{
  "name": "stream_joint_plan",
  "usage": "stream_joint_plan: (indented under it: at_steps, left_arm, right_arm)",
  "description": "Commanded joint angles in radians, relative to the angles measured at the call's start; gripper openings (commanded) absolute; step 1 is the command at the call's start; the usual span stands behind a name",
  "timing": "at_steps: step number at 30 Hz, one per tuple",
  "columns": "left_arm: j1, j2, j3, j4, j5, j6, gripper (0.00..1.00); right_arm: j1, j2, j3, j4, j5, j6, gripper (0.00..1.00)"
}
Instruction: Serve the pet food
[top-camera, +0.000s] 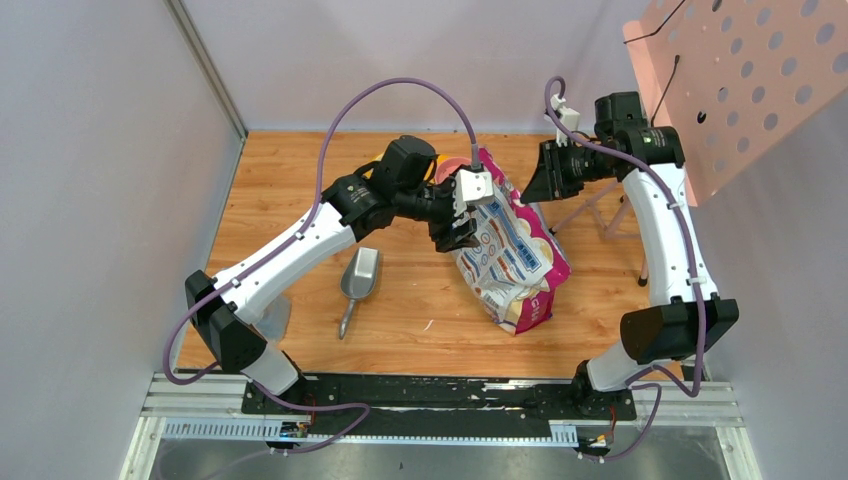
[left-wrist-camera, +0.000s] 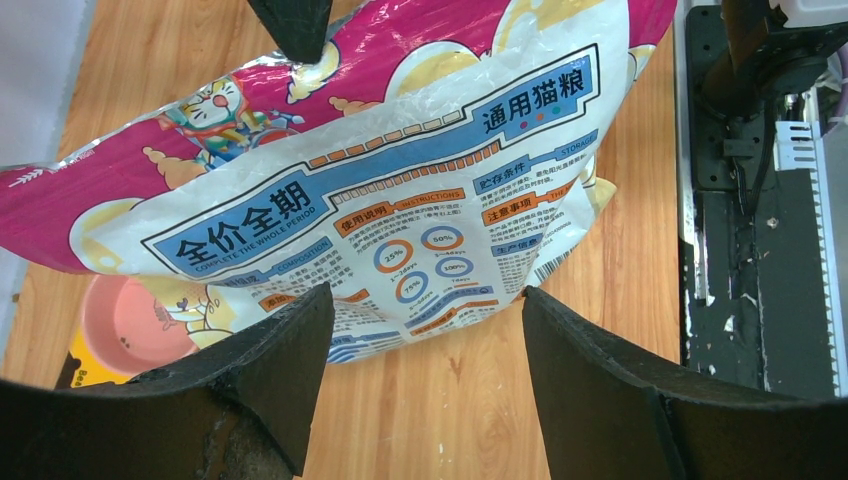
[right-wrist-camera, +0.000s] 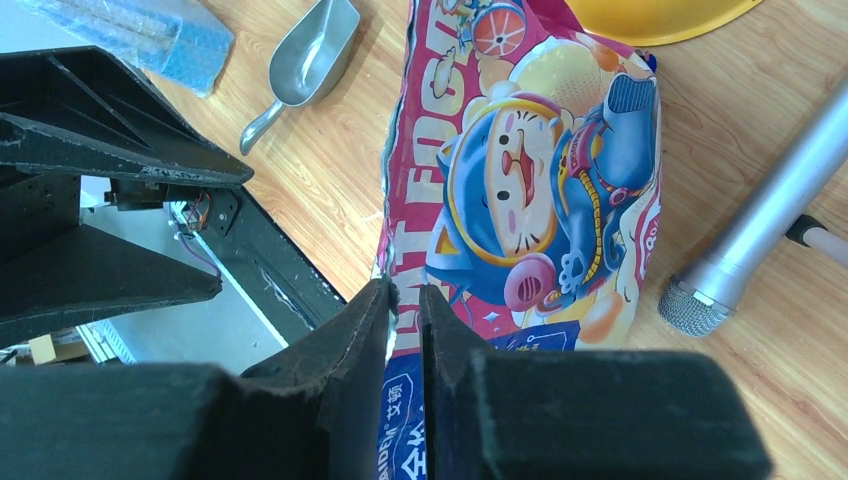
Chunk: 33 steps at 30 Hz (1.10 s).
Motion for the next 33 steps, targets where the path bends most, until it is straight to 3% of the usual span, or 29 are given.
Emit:
stream_joint_plan:
  at_steps: [1,10,16,33]
  left_arm:
    - [-0.005,-0.028,0.006,0.033,0.017,-0.016,0.77]
    - [-0.005,-0.023,0.006,0.034,0.021,-0.012,0.77]
    - [-0.007,-0.018,0.005,0.033,0.021,-0.011,0.78]
    - [-0.016,0.004,0.021,0.033,0.037,-0.022,0.78]
  right_arm:
    - [-0.013,0.01,0.041,0.037,0.013,0.015,0.19]
    - [-0.038,-0.014,0.066,-0.033,0.0,-0.013,0.2]
    - [-0.04,-0.076,0.055,-0.11,0.025,-0.044,0.27]
    - [-0.043,-0.125,0.008,-0.178,0.048,-0.066,0.22]
